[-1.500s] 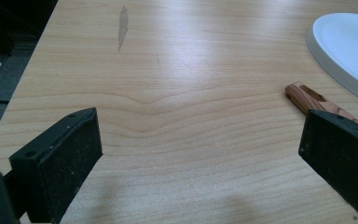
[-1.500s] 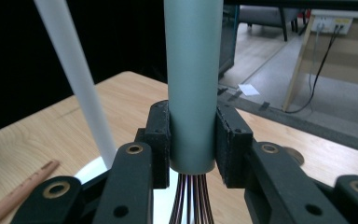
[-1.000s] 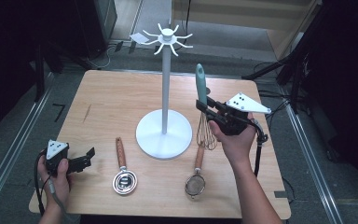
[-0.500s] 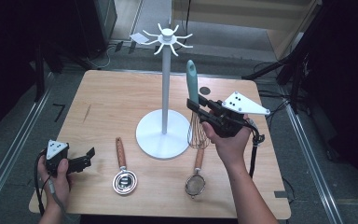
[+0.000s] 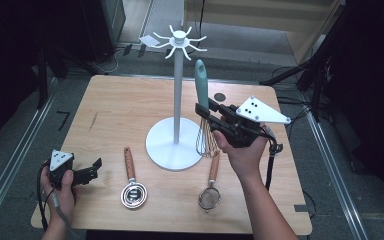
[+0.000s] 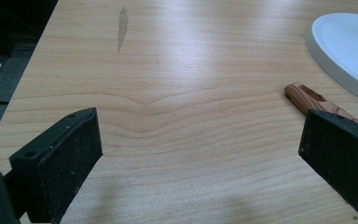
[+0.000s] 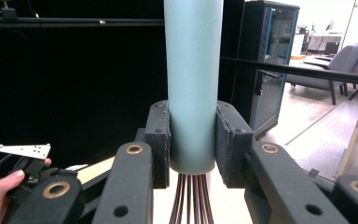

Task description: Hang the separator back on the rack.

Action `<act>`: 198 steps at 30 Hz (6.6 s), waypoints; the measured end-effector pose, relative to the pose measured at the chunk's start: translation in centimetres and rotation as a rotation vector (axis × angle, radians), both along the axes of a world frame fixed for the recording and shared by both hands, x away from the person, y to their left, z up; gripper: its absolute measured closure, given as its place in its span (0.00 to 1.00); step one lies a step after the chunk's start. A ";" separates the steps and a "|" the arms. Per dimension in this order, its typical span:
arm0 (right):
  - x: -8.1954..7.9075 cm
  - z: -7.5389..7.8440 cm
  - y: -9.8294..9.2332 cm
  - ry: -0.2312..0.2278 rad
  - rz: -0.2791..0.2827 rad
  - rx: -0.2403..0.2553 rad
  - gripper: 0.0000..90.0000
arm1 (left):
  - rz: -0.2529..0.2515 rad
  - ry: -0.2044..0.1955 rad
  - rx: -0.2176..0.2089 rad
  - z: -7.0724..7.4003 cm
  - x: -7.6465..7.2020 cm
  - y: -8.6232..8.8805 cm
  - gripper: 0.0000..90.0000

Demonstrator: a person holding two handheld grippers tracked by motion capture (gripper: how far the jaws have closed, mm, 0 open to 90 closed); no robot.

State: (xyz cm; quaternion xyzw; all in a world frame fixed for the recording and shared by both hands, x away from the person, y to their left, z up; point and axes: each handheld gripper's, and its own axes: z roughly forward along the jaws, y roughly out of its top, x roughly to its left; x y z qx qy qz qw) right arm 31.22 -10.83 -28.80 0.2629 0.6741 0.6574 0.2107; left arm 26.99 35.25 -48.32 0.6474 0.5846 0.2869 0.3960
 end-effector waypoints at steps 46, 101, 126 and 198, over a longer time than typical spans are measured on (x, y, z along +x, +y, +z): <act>1.3 0.6 2.6 0.018 -0.026 0.008 0.79 | -0.001 0.002 -0.007 0.0 0.0 0.1 0.00; 4.2 7.7 0.9 -0.097 -0.163 0.087 1.00 | -0.002 0.002 -0.006 0.0 0.0 0.1 0.00; 2.0 7.9 3.4 -0.142 -0.078 0.037 1.00 | -0.008 0.004 0.003 0.0 0.0 0.0 0.00; 2.4 0.2 1.6 0.020 -0.311 -0.092 0.15 | -0.011 0.000 0.010 0.0 0.0 -0.2 0.00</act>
